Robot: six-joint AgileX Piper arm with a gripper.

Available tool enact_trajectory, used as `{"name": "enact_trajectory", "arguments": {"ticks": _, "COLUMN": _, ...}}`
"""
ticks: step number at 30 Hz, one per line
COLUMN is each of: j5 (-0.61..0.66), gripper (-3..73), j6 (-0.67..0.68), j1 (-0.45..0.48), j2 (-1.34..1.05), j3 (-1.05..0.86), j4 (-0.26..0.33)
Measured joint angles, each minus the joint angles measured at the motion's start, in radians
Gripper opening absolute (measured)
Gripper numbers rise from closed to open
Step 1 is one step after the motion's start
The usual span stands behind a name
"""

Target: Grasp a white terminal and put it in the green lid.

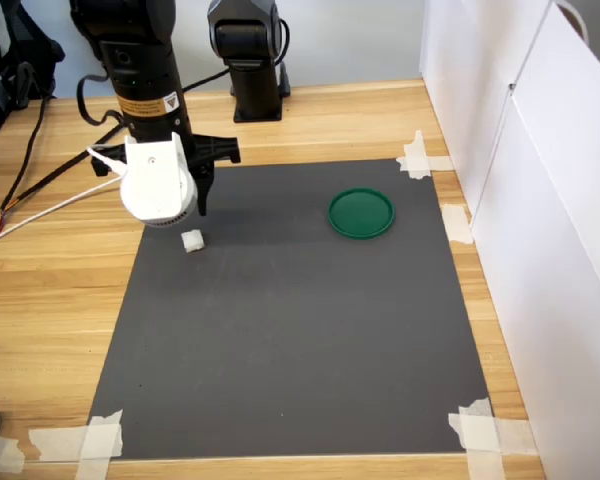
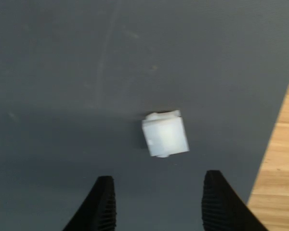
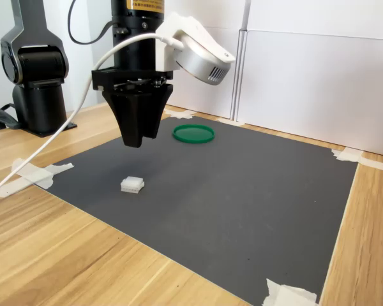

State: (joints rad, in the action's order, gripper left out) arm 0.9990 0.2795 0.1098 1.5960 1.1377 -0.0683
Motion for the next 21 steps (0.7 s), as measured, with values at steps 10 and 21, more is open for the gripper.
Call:
{"name": "enact_trajectory", "arguments": {"ticks": 10, "j5": 0.005, "gripper": 51.0, "j6": 0.184, "j1": 0.23, "j2": 0.0, "j3": 0.001, "j4": 0.203}}
{"name": "enact_trajectory", "arguments": {"ticks": 21, "j5": -0.016, "gripper": 70.0, "j6": 0.209, "j1": 0.238, "j2": 0.0, "j3": 0.001, "j4": 0.212}}
